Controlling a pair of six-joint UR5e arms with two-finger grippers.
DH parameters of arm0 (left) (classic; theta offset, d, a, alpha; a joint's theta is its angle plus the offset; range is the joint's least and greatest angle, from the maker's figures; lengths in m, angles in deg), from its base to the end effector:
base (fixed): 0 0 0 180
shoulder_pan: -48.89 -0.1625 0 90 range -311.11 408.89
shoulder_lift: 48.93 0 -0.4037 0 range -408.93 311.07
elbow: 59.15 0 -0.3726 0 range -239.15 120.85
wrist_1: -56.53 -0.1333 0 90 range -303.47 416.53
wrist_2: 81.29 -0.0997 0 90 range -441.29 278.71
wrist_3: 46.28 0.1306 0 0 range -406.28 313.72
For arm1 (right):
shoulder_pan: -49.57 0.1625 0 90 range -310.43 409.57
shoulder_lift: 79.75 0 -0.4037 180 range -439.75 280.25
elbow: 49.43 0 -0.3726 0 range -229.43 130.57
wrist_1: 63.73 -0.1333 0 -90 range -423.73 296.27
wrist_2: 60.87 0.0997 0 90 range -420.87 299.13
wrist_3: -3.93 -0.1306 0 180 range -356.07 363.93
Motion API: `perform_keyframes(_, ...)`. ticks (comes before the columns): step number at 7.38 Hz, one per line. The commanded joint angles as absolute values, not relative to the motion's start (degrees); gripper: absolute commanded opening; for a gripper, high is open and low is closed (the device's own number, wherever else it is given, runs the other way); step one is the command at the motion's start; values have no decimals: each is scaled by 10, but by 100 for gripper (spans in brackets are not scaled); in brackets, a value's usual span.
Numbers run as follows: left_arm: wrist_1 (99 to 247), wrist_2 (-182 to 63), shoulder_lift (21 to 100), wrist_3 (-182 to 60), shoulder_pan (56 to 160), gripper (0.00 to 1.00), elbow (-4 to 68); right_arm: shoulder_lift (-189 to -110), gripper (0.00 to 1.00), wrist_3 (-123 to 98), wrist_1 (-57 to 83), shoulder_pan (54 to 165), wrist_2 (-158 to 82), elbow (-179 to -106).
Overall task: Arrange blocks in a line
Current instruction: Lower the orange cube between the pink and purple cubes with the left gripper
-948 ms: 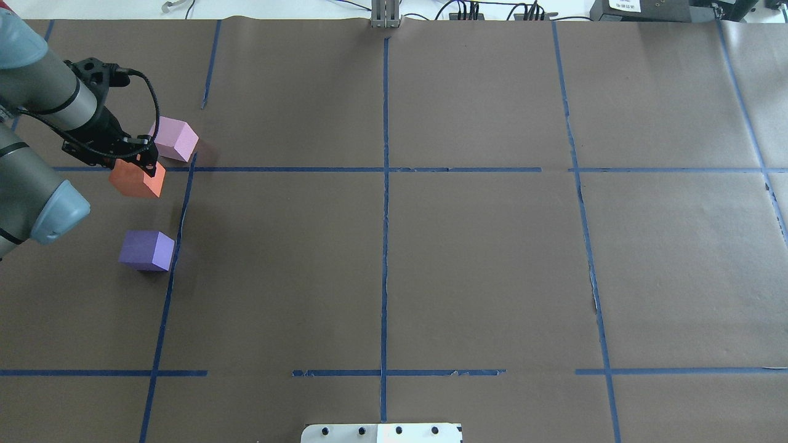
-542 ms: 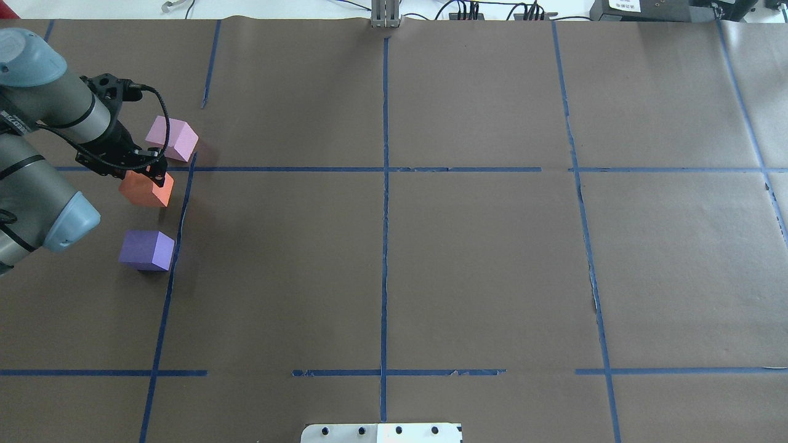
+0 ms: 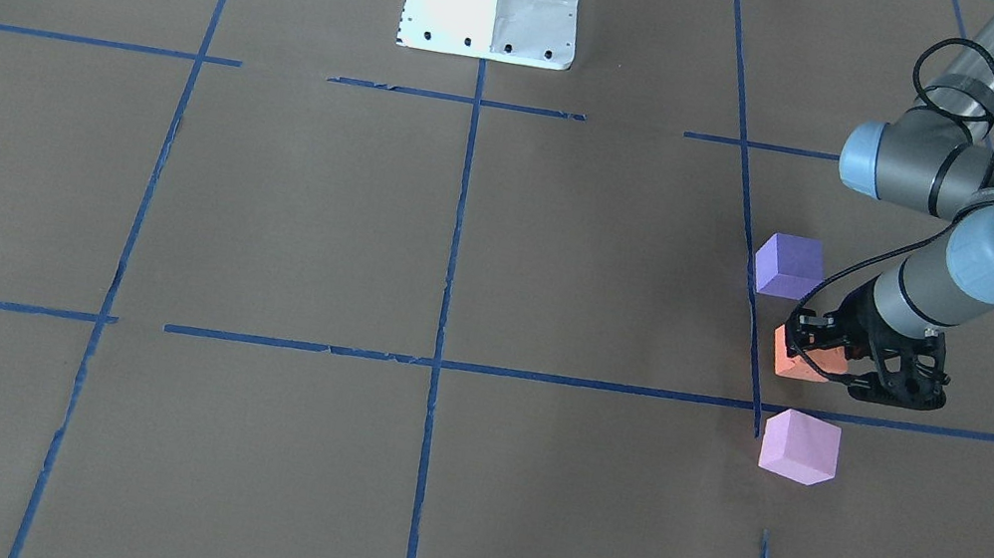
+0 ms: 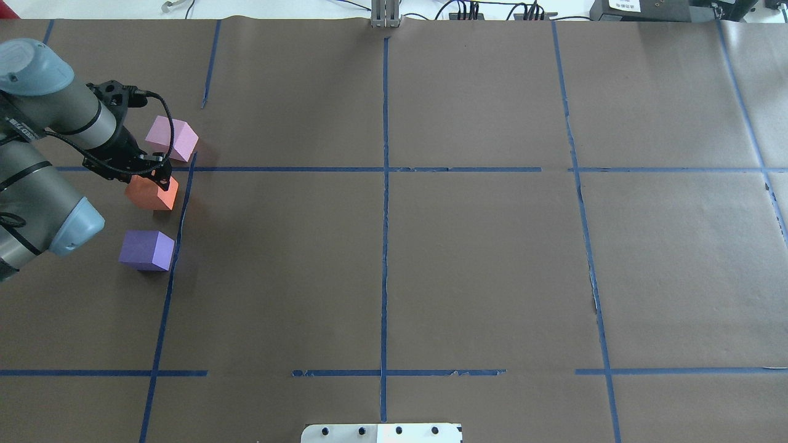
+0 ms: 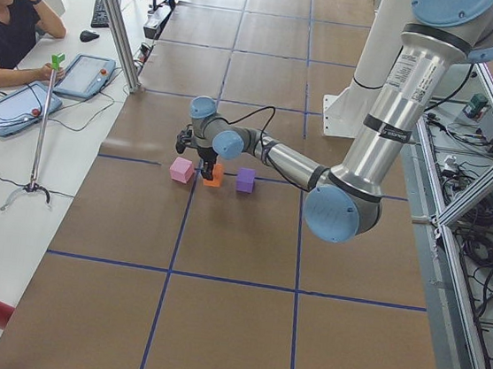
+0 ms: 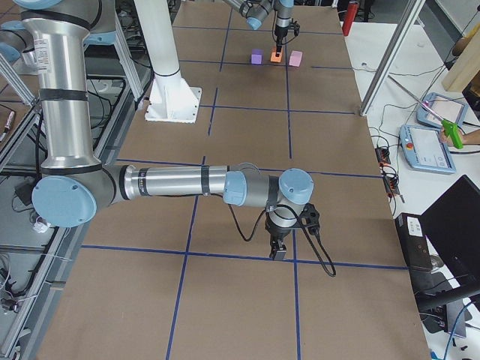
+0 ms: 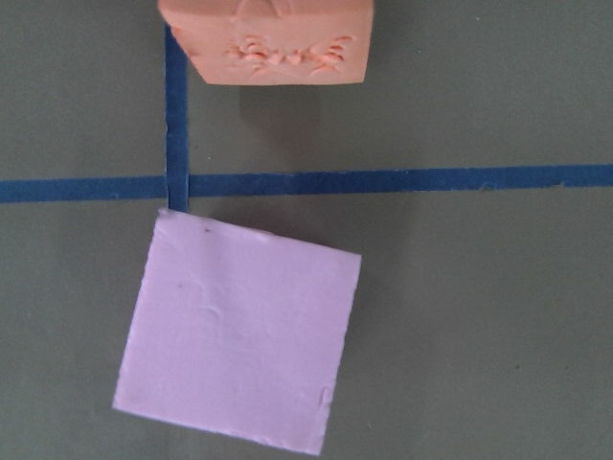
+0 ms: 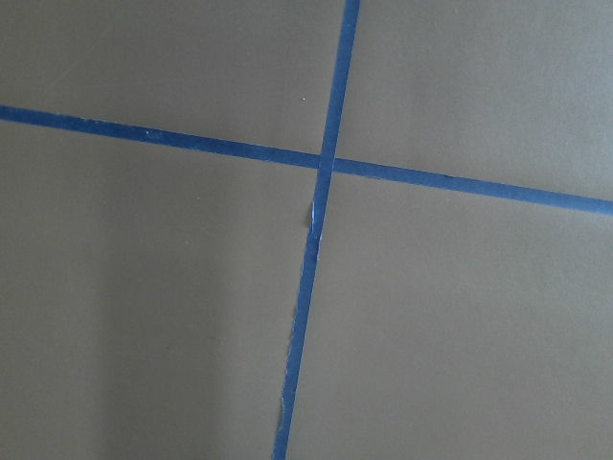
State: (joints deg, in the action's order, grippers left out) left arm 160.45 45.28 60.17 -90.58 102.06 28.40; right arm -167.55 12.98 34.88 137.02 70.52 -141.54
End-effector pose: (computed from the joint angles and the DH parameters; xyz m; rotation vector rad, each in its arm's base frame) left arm 0.3322 -0.5361 0.4768 -0.0137 0.8072 0.0470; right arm 0.0256 -0.4807 0.6431 -0.0307 -0.7258 -0.1664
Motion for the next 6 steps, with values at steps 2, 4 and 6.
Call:
perform_keyframes(2, 1609, 453, 602, -908, 1009, 16, 283, -1676, 100, 130, 349, 1370, 705, -1415)
perform_keyframes(4, 1610, 453, 602, -908, 1007, 41, 279, -1675, 100, 130, 349, 1370, 705, -1415)
perform_keyframes(6, 1609, 453, 601, -908, 1007, 100, 280, -1675, 100, 130, 349, 1370, 705, -1415)
